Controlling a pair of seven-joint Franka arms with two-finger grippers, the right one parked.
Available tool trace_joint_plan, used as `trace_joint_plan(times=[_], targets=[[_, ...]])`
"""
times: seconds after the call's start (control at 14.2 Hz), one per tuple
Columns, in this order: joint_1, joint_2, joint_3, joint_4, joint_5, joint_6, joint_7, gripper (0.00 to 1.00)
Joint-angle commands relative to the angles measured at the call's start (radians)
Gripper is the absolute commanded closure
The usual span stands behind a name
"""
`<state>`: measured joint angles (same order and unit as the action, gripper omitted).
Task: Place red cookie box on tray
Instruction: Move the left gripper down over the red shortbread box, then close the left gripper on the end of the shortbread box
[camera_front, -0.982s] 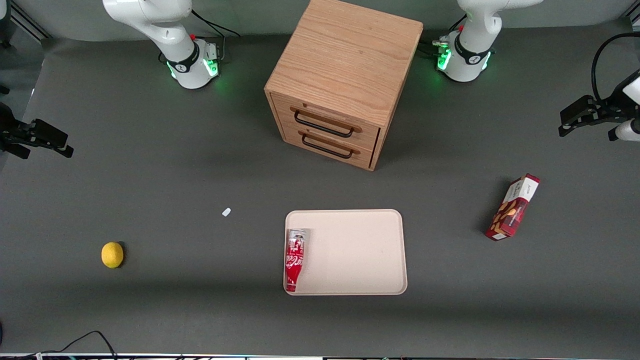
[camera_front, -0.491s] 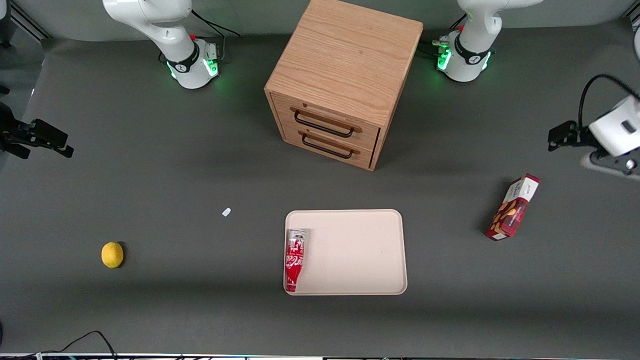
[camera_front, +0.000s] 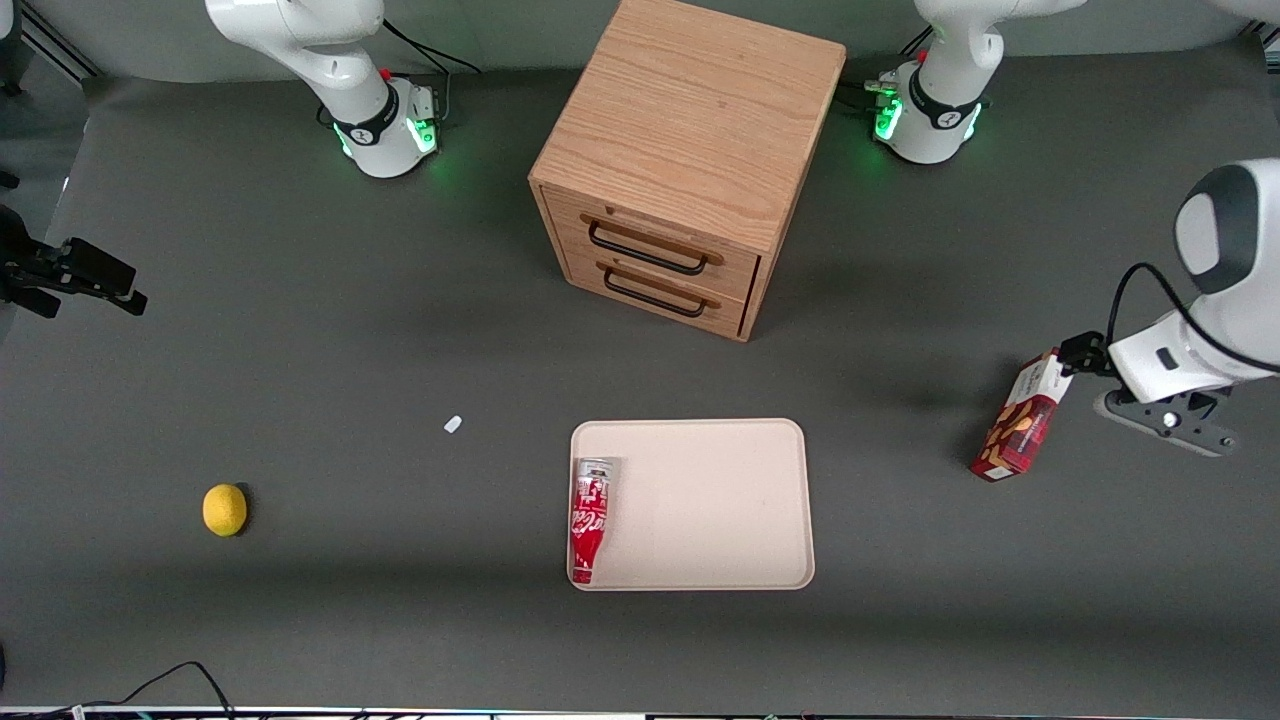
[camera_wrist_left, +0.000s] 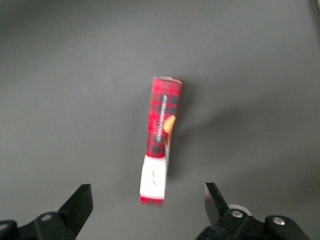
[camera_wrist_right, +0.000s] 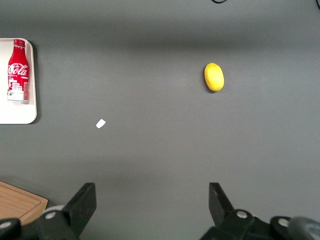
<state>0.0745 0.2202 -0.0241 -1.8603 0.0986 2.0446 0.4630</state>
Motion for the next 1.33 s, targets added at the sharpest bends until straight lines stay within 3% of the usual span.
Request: trace_joint_plan(times=[0.0,0.21,0.84,0.91,1.12,1.19,1.26], targets=[[0.004,0.01,0.009,-0.112,0.007,0.152,0.025,0.0],[0.001,0.063,0.015,-0.174,0.004,0.294,0.026,0.0],[-0.005,0.174,0.018,-0.217,-0.005,0.437,0.04,0.02],[-0.004,0.174,0.018,-0.217,-0.005,0.436,0.042,0.12],[-0.004,0.174,0.02,-0.215,-0.003,0.433,0.042,0.91],[-0.004,0.174,0.02,-0.212,-0.003,0.428,0.042,1.0],[-0.005,0.174,0.023,-0.212,-0.003,0.43,0.042,1.0]])
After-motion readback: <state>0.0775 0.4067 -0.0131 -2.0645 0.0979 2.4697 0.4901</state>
